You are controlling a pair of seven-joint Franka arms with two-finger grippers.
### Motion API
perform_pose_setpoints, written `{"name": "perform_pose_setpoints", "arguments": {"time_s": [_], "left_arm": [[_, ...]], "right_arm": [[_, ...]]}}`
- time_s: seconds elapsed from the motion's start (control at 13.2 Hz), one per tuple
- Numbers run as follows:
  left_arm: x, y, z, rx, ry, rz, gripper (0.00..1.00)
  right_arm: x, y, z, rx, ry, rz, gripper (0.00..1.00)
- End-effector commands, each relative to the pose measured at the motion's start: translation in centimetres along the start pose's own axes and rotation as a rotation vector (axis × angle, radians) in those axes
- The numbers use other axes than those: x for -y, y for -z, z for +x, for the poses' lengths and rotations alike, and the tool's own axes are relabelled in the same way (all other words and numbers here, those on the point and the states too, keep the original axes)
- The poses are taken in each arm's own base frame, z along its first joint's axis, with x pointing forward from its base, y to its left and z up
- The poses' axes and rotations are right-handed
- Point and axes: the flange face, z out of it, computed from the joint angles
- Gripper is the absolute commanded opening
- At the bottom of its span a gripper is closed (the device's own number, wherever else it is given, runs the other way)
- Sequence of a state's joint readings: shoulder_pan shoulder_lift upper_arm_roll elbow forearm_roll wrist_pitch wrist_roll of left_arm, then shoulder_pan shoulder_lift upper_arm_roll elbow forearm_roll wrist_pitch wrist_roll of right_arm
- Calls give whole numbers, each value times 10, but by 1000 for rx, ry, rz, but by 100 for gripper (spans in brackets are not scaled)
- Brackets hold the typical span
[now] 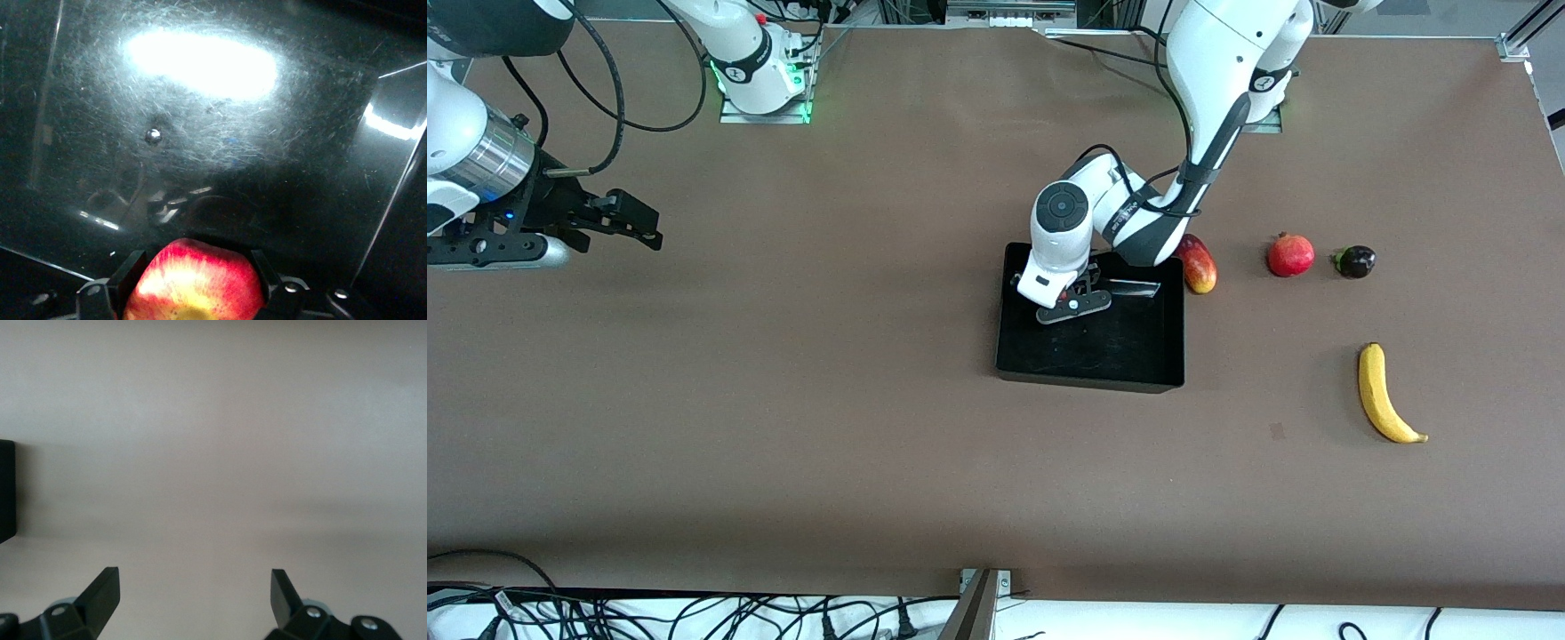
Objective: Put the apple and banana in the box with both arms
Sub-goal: 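Lower the apple into the box and open the left gripper, then move the left gripper to the yellow banana and grasp it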
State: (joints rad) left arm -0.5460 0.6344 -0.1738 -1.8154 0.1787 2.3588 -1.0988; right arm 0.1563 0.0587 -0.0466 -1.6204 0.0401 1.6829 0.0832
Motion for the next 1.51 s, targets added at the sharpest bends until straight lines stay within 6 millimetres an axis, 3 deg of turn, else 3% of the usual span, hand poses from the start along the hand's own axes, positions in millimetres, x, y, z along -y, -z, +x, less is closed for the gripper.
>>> {"name": "perform_pose_setpoints", "arguments": {"time_s": [0.0,0.15,0.3,0.38,0.53,0.68,0.83,0.98,1.13,1.28,1.43], "left_arm": [[-4,-2,3,-20,1,13,100],[-3,31,15,-16,24,41,100],[12,89,44,-4,74,79,100],[28,127,69,18,125,62,100],[75,182,125,29,154,17,100],[150,198,185,47,115,17,100],[242,189,235,85,14,20,100],[333,160,286,67,-146,-12,100],[409,136,318,22,-275,-38,100],[457,102,333,8,-372,-34,100],[490,60,344,-16,-446,-38,100]], "right_arm": [[-3,5,5,-13,14,-33,100],[-2,2,6,-9,17,-41,100],[-3,2,7,-12,17,-43,100],[-5,2,7,-12,14,-43,100],[-2,2,7,-15,7,-40,100],[1,2,7,-15,22,-45,100],[-2,2,7,-14,20,-46,100],[-2,2,7,-14,19,-46,100],[-2,1,7,-12,16,-46,100],[-2,2,7,-14,14,-46,100],[0,2,7,-14,14,-46,100]]}}
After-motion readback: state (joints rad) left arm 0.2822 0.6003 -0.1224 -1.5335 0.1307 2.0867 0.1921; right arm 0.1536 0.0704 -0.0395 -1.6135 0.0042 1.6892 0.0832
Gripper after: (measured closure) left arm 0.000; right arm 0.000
